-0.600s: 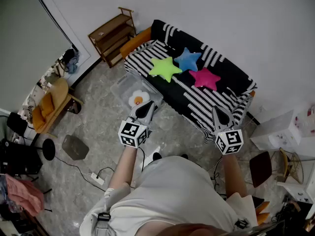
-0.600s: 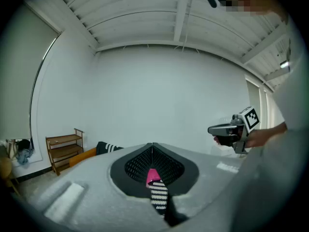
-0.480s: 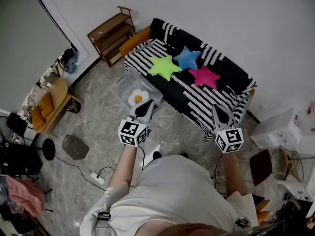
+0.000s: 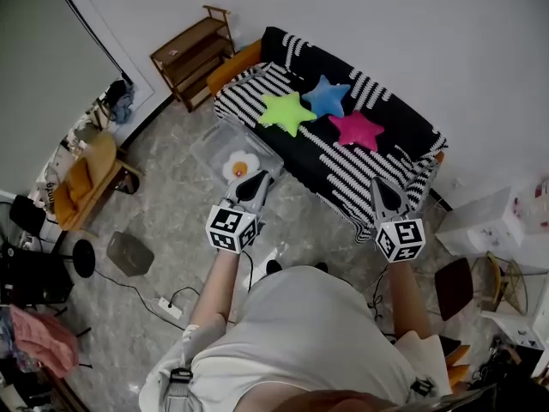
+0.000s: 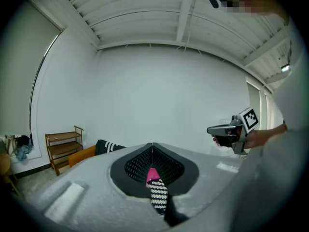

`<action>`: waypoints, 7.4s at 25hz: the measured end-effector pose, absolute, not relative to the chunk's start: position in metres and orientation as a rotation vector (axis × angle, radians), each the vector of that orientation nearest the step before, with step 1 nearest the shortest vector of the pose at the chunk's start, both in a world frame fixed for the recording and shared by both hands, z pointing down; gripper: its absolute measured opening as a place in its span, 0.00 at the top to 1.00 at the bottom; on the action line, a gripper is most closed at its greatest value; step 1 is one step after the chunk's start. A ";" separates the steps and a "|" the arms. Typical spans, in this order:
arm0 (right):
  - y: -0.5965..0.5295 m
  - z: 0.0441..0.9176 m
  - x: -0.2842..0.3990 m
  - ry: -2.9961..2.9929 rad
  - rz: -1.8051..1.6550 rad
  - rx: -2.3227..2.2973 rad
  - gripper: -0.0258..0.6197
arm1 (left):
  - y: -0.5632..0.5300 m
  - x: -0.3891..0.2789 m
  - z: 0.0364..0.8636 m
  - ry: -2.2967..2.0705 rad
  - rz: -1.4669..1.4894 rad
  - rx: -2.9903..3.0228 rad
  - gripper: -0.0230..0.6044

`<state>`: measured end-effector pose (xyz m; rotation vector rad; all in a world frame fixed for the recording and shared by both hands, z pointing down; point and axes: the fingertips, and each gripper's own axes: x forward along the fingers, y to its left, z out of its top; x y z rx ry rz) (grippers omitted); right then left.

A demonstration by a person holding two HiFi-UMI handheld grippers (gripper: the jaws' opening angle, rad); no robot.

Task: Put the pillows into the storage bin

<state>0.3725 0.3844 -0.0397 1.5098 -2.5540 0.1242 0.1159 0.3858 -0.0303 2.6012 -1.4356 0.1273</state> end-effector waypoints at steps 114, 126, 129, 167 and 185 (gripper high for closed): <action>-0.100 0.363 0.436 -2.002 1.045 1.466 0.40 | -0.120 0.174 0.287 -1.055 0.524 2.320 0.94; -0.119 0.539 0.465 -1.839 1.354 1.511 0.35 | -0.103 0.196 0.421 -1.044 0.583 2.243 0.94; -0.125 0.580 0.471 -1.800 1.400 1.517 0.33 | -0.098 0.205 0.447 -1.045 0.583 2.234 0.94; -0.173 0.776 0.513 -1.543 1.623 1.641 0.65 | -0.054 0.210 0.612 -1.079 0.582 2.060 0.94; -0.060 0.714 0.379 -1.713 1.693 1.378 0.64 | 0.005 0.140 0.590 -1.051 0.589 2.079 0.94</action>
